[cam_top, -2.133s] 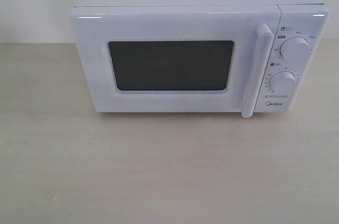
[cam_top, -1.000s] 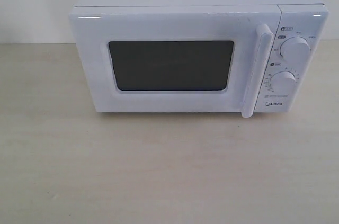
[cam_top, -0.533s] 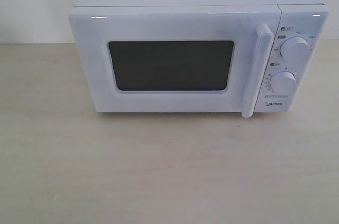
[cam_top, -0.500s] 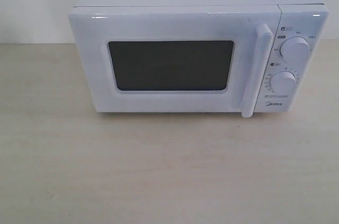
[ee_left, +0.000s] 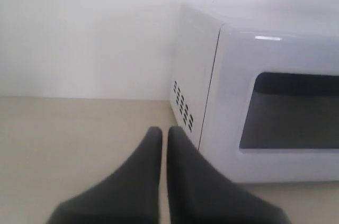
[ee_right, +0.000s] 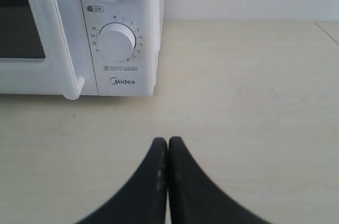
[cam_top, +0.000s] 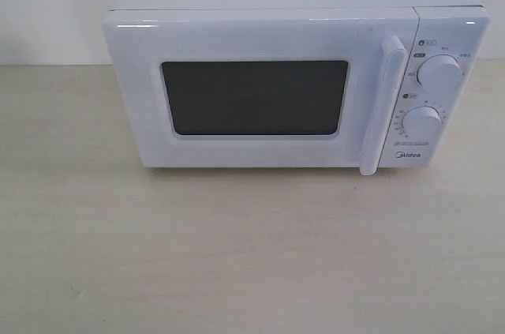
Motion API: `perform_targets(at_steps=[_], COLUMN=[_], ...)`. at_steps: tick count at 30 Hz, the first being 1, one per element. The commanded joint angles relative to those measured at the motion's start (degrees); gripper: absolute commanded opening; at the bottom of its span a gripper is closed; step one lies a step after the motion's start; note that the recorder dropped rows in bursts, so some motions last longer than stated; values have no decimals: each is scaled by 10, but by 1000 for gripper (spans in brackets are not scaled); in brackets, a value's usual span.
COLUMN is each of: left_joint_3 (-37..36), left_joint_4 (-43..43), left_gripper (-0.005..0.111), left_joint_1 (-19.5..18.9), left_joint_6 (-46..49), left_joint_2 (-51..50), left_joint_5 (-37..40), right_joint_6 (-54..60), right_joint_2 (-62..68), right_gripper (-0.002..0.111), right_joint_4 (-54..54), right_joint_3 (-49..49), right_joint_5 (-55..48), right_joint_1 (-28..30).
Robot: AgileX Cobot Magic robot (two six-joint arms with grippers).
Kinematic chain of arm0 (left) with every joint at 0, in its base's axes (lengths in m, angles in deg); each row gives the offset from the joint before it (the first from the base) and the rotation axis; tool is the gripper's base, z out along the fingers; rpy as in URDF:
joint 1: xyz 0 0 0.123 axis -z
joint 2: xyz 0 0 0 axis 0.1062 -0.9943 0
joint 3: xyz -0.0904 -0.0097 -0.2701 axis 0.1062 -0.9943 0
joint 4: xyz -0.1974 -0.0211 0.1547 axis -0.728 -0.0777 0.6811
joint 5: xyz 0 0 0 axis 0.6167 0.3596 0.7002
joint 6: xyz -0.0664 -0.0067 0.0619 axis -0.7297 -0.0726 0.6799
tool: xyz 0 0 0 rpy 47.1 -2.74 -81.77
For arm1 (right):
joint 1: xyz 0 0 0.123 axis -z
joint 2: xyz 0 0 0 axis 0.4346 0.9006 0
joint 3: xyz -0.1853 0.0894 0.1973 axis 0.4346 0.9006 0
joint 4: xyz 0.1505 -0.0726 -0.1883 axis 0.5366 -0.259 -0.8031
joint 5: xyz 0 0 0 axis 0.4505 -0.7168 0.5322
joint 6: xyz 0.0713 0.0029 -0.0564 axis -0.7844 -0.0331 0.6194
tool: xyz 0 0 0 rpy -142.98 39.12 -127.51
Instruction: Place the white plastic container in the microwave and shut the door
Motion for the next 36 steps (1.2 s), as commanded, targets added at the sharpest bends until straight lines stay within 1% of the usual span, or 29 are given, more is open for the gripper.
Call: perform_targets(at_steps=[1, 4, 8, 9, 12, 13, 14, 17, 19, 22, 24, 26, 30, 36], left_joint_3=[-2, -2, -2, -2, -2, -2, -2, -2, -2, -2, -2, -2, -2, -2], left_joint_4=[2, 2, 2, 3, 5, 5, 1, -27, -89, -237, -294, -304, -298, -300], left_gripper=[4, 4, 4, 4, 4, 4, 4, 4, 4, 4, 4, 4, 4, 4], left_joint_1=[-2, -2, -2, -2, -2, -2, -2, -2, -2, -2, -2, -2, -2, -2], left_joint_6=[-13, -13, -7, 11, 127, 184, 214, 266, 267, 267, 267, 267, 309, 253], left_joint_2=[72, 104, 104, 104, 104, 104, 104, 104, 104, 104, 104, 104, 104, 104], left_joint_5=[9, 47, 69, 74, 91, 98, 103, 126, 141, 158, 172, 185, 199, 202], right_joint_6=[2, 2, 2, 2, 2, 2, 2, 2, 2, 2, 2, 2, 2, 2], right_joint_2=[-3, -3, -3, -3, -3, -3, -3, -3, -3, -3, -3, -3, -3, -3], right_gripper=[0, 0, 0, 0, 0, 0, 0, 0, 0, 0, 0, 0, 0, 0], right_joint_4=[-6, -6, -6, -6, -6, -6, -6, -6, -6, -6, -6, -6, -6, -6], right_joint_3=[0, 0, 0, 0, 0, 0, 0, 0, 0, 0, 0, 0, 0, 0], right_joint_5=[1, 1, 3, 3, 3, 3, 3, 3, 3, 3, 3, 3, 3, 3], right_joint_1=[3, 3, 3, 3, 3, 3, 3, 3, 3, 3, 3, 3, 3, 3])
